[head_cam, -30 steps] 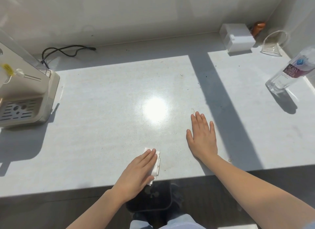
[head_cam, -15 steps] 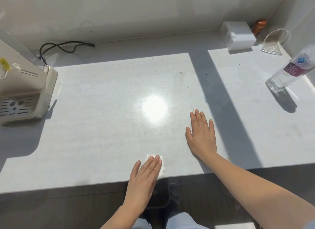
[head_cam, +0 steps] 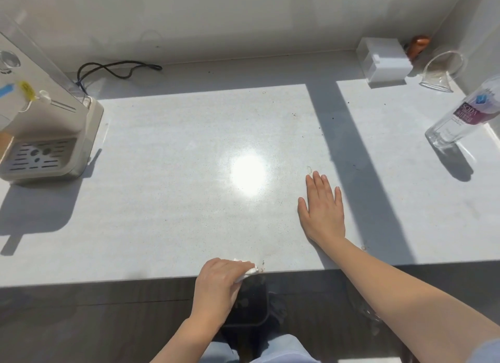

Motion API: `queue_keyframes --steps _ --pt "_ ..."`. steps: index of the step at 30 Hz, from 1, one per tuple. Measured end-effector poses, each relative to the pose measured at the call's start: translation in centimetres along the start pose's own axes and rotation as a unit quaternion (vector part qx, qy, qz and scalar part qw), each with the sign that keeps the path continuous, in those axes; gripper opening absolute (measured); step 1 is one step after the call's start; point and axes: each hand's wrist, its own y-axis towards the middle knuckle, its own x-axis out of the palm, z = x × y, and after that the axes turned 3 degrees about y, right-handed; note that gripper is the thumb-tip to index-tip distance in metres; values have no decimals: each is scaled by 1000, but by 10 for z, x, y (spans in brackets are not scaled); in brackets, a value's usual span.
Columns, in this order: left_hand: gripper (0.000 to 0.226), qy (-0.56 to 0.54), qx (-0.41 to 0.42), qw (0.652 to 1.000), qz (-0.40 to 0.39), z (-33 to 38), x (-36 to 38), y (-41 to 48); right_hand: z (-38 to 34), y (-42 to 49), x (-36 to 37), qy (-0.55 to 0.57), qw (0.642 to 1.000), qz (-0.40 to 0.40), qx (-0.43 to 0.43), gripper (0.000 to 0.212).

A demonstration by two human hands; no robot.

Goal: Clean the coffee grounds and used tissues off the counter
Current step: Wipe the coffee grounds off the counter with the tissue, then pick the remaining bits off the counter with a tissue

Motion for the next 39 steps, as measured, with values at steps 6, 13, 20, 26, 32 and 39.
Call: queue_keyframes --steps 6,13,20,26,32,39 --pt "17 -169 -231 958 12 -13 -20 0 -5 2 -13 70 997 -39 21 56" --pt "22 -359 -293 886 -14 -17 -44 32 -83 -25 -53 409 878 -248 -19 24" --pt "41 -346 -231 902 -116 -12 -52 49 -125 -40 -49 387 875 -282 -64 13" --pt "24 -432 -217 853 -194 -30 -66 48 -122 -39 -52 435 866 -244 -38 8" --pt "14 -400 -185 877 -193 -40 -64 55 -117 -49 -52 423 869 -255 -16 10" --pt "16 -332 -202 902 -189 -32 -48 69 -116 -78 -44 184 950 -184 -173 46"
